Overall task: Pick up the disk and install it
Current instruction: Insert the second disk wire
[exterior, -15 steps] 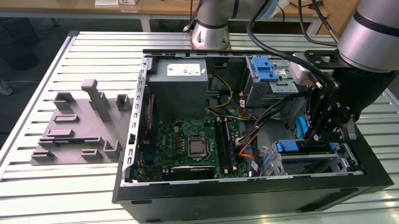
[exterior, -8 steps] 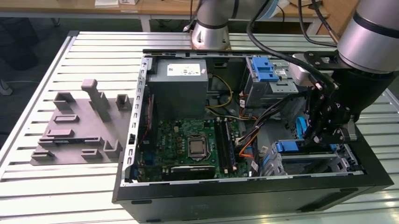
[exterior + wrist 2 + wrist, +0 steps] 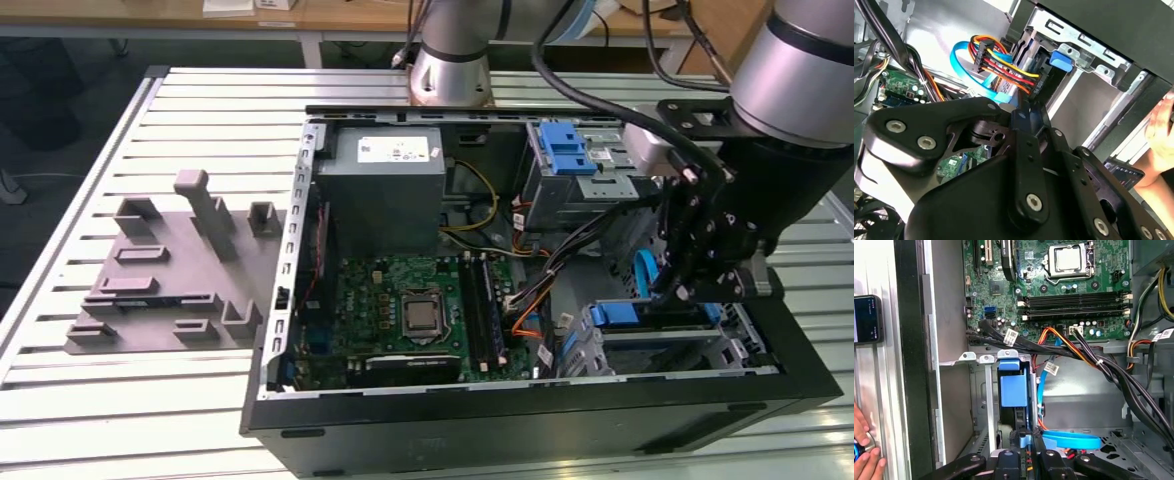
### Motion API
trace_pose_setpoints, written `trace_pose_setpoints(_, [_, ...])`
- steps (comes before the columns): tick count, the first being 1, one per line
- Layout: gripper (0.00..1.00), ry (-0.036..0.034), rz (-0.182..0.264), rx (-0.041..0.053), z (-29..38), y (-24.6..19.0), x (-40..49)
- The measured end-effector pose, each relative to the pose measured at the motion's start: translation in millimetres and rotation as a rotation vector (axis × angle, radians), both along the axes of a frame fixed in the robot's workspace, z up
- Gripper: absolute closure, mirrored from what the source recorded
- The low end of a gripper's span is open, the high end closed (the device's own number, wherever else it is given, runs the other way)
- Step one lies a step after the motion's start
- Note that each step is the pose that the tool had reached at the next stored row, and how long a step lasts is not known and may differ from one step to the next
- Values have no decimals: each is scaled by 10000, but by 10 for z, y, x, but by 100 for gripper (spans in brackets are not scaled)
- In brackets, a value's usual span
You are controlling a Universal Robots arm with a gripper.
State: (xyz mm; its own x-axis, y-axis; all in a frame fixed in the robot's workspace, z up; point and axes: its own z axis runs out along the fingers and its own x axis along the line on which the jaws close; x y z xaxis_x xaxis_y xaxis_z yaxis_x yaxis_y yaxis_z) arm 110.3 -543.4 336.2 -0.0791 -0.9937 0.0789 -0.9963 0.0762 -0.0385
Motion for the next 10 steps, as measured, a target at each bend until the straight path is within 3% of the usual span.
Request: trace_pose_setpoints(10, [78,3,-1,49,139,0,0])
